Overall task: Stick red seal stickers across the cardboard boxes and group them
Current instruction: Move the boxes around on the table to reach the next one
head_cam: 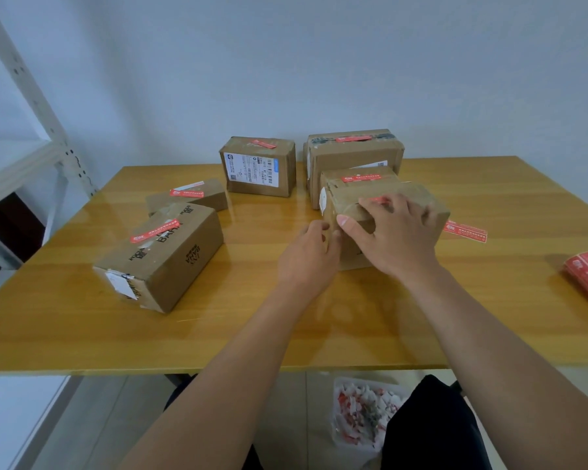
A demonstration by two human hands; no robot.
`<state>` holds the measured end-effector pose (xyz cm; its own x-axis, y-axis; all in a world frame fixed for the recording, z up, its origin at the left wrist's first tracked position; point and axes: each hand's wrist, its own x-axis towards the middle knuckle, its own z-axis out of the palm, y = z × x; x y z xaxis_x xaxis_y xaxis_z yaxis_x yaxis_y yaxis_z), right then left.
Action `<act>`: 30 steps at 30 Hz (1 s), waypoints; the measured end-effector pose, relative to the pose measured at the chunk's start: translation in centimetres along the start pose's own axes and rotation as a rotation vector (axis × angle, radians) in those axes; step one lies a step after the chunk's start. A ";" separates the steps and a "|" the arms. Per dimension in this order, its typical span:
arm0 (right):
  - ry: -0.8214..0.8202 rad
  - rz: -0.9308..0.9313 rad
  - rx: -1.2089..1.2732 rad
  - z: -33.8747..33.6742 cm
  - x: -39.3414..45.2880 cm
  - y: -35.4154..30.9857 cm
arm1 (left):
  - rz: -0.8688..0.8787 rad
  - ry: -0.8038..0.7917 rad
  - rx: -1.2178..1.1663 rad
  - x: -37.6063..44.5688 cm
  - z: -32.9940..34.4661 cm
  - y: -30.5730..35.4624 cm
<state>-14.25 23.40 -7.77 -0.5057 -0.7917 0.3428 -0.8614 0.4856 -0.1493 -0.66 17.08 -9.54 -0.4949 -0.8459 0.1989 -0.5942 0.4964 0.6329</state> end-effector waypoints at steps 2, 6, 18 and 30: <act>0.077 -0.029 0.041 -0.3 -0.1 -1.4 | 0.000 0.082 0.037 -0.1 -1.3 -1.2; 0.198 -0.245 0.158 -0.1 -0.7 -7.0 | -0.045 0.346 0.216 -0.4 -5.9 -5.2; -0.206 -0.426 0.519 5.4 -0.7 -19.0 | -0.444 0.283 0.163 -3.6 -15.5 -17.1; 0.229 -0.407 0.686 7.5 -3.3 -11.7 | 0.148 0.235 0.193 -4.4 -12.0 -15.6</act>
<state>-2.81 17.55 -14.15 -0.1897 -0.7256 0.6614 -0.8503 -0.2154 -0.4801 18.39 10.70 -11.29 -0.4386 -0.7726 0.4590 -0.6469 0.6260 0.4356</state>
